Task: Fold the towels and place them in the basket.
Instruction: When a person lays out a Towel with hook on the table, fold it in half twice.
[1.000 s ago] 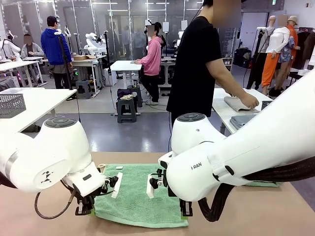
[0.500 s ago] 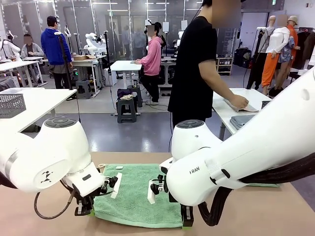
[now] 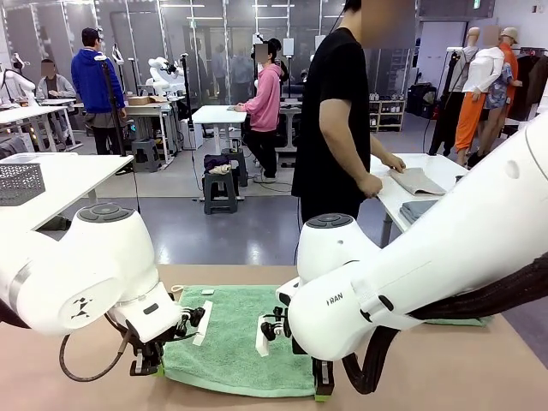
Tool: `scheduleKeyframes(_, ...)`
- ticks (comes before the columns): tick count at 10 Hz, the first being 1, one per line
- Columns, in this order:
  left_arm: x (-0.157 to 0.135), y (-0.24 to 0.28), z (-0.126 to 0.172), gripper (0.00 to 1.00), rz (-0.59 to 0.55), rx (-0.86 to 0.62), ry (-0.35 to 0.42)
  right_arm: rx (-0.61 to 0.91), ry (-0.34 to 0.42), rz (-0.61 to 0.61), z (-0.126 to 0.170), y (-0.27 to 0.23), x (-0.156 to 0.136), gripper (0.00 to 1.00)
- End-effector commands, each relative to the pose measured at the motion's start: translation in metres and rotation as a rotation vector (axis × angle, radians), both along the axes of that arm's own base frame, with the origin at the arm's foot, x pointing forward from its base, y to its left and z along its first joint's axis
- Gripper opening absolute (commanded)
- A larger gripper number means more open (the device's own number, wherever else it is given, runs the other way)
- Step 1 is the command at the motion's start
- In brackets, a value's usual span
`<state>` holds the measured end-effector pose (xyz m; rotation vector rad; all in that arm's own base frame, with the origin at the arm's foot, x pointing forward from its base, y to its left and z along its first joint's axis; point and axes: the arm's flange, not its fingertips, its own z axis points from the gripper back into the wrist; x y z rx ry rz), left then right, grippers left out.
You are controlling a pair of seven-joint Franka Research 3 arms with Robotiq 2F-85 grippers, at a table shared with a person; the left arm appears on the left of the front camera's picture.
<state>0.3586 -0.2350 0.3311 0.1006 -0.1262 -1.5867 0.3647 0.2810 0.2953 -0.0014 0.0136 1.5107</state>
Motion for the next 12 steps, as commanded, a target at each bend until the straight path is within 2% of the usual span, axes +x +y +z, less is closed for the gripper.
scheduleKeyframes(1,0.000,-0.001,0.001,0.00,-0.002,-0.003,-0.006,0.000,-0.005,-0.005,-0.006,0.002,0.003,0.20)
scheduleKeyframes(2,0.000,-0.001,0.001,0.00,-0.002,-0.003,-0.006,-0.002,-0.006,-0.004,-0.006,0.002,0.004,0.14)
scheduleKeyframes(3,0.000,-0.001,0.001,0.00,-0.002,-0.003,-0.006,-0.006,-0.012,-0.002,-0.005,0.002,0.004,0.00)
scheduleKeyframes(5,0.000,-0.001,0.001,0.00,-0.002,-0.003,-0.006,-0.013,-0.009,0.009,-0.003,0.003,0.004,0.00)
scheduleKeyframes(6,0.000,-0.001,0.001,0.00,-0.002,-0.003,-0.006,-0.015,-0.031,-0.001,-0.003,0.004,0.005,0.00)
scheduleKeyframes(8,0.000,-0.001,0.001,0.00,-0.002,-0.003,-0.006,0.001,-0.005,0.003,0.003,0.002,0.003,0.00)
scheduleKeyframes(9,0.000,0.000,0.000,0.04,0.000,0.000,0.000,0.000,-0.007,0.006,0.003,0.002,0.003,0.04)
scheduleKeyframes(10,-0.003,0.000,0.008,0.04,0.001,-0.009,-0.003,0.040,0.003,0.029,0.006,-0.001,0.004,0.04)
scheduleKeyframes(12,0.005,0.005,0.030,0.04,-0.005,0.002,-0.010,0.043,-0.008,0.072,0.031,-0.004,0.022,0.04)
